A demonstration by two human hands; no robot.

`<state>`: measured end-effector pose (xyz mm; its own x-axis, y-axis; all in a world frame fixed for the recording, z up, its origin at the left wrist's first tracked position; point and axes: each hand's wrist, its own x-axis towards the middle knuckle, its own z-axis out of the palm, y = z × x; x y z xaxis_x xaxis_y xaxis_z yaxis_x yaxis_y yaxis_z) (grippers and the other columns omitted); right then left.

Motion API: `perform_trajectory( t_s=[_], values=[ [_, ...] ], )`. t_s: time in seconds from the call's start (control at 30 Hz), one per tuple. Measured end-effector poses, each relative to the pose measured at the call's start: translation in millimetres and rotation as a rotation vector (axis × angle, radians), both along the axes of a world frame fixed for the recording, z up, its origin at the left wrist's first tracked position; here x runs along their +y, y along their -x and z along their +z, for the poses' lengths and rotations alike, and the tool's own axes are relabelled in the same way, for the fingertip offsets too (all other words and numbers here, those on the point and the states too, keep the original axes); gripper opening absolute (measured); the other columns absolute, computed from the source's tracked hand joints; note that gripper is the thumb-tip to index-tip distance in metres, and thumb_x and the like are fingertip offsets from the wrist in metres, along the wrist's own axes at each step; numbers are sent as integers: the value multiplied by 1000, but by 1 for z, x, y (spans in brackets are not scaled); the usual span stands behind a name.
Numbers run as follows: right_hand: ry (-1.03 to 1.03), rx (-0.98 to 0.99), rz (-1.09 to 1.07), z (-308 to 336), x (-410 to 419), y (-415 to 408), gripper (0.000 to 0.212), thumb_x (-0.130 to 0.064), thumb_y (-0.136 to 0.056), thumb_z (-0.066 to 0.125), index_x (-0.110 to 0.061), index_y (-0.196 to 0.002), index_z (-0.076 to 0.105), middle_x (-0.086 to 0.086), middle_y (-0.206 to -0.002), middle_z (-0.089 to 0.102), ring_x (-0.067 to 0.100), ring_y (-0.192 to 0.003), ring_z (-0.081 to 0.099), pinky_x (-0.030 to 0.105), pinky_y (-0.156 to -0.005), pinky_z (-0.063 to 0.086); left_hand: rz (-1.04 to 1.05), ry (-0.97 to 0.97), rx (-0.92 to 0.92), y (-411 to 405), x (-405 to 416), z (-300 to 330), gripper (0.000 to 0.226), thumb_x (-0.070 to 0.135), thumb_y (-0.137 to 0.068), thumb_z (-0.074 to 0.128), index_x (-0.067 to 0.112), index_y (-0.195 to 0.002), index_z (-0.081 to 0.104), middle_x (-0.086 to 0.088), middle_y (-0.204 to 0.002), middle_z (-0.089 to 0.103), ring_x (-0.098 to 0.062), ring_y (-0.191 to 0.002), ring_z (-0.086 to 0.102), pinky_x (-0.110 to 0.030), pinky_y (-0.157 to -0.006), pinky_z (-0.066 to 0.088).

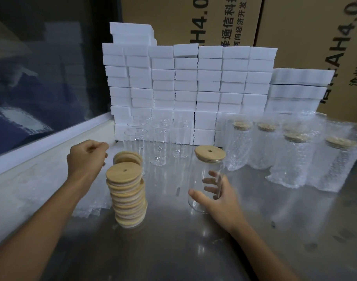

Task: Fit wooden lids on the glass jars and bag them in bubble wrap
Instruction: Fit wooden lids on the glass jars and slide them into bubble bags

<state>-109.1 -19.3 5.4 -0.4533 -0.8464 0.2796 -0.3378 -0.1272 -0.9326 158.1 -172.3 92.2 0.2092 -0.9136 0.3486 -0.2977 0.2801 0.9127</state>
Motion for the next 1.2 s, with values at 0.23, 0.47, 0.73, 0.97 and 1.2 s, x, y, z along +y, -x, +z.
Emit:
perform_trajectory(
  t_s=[0.23, 0.47, 0.73, 0.97, 1.2],
  values=[
    [2, -1, 4, 2, 1, -2, 79, -41, -72, 88, -32, -137, 44, -14, -122, 60, 5, -111, 61, 14, -75, 47, 128, -296, -886, -24, -11, -14, 42, 41, -89, 67, 16, -123, 62, -11, -129, 61, -36, -119, 53, -46, -99, 37],
    [28, 4, -5, 0, 0, -1, 80, -46, -70, 89, -36, -135, 43, -16, -121, 60, 3, -111, 61, 15, -75, 47, 203, -84, -754, -22, -12, -12, 22, 23, -94, 63, 7, -84, 74, -14, -89, 71, -32, -76, 58, -37, -70, 47],
    [200, 18, -144, 6, 4, -5, 92, -74, -64, 72, -42, -142, 35, -21, -127, 53, -11, -113, 52, 20, -94, 43, 264, 289, -552, 8, 13, 40, 14, 3, -87, 58, 9, -92, 70, -14, -93, 65, -27, -76, 48, -40, -69, 43],
    [570, 175, -412, 26, 13, -12, 42, -48, -90, 55, -25, -124, 49, -3, -113, 59, 5, -106, 57, 13, -86, 40, -43, 727, -299, 64, 67, 54, 12, 3, -84, 58, 11, -85, 67, -2, -86, 64, -25, -76, 59, -40, -73, 49],
    [655, 170, -365, 35, 18, -20, 33, -47, -91, 54, -24, -114, 55, -20, -88, 60, 5, -79, 60, 11, -71, 43, -240, 710, -273, 117, 94, 7, 13, -3, -78, 57, 8, -79, 63, -2, -80, 60, -22, -75, 55, -37, -66, 47]
  ],
)
